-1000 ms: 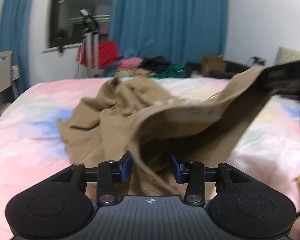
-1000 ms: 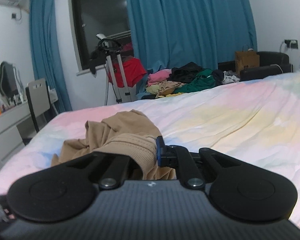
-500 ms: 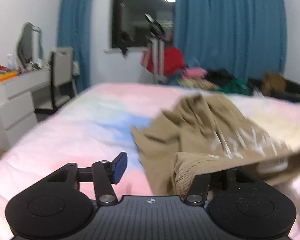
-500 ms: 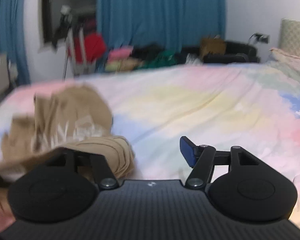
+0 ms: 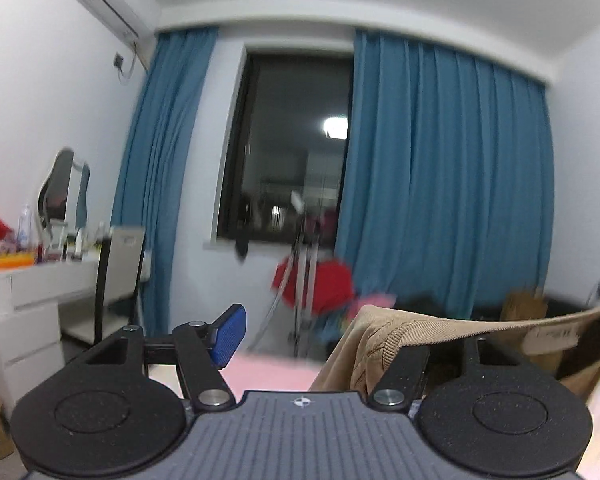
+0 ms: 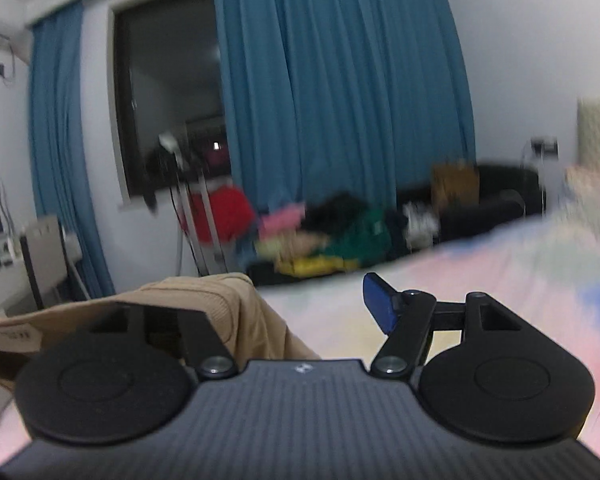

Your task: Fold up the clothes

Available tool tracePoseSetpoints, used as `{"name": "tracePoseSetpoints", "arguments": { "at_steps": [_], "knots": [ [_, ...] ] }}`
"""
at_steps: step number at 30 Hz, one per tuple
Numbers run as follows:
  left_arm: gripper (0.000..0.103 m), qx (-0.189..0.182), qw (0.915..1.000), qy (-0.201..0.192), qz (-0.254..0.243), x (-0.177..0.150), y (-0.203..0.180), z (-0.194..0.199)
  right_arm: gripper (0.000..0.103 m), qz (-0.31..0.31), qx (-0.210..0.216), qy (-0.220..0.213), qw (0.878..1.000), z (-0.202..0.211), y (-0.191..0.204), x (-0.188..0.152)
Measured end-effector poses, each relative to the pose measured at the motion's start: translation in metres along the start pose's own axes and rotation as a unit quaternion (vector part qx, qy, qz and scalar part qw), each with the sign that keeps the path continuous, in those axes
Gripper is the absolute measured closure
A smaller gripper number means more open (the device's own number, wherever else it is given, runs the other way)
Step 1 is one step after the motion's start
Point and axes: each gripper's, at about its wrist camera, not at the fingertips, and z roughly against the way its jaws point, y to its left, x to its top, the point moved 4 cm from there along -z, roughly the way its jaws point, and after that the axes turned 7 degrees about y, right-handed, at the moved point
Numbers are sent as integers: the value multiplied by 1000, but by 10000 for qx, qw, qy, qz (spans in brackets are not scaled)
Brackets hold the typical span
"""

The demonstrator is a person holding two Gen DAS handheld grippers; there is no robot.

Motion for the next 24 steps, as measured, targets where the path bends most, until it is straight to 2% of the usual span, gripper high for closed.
{"name": "tracePoseSetpoints", "arguments": {
  "at_steps": [6, 12, 15, 18, 21, 24],
  "knots": [
    [37, 26, 9977, -676, -2, 148, -20, 43, 37, -33, 285, -761, 9967, 61, 15, 120],
    [35, -113, 9902, -1345, -353, 248, -34, 112, 33, 53, 509, -1501, 9873, 138, 22, 203],
    [34, -208, 9877, -1472, -487, 278, -43, 141, 29, 214, 443, -1688, 9844, 166, 24, 234],
    [33, -166, 9855, -1533, -703, 295, -52, 154, 29, 267, 436, -1693, 9842, 173, 24, 251],
    [31, -283, 9895, -1292, -581, 303, -52, 140, 29, 310, 461, -1614, 9853, 170, 24, 258],
    [31, -348, 9946, -900, -393, 294, -43, 105, 28, 434, 426, -1381, 9886, 147, 26, 248]
  ]
}}
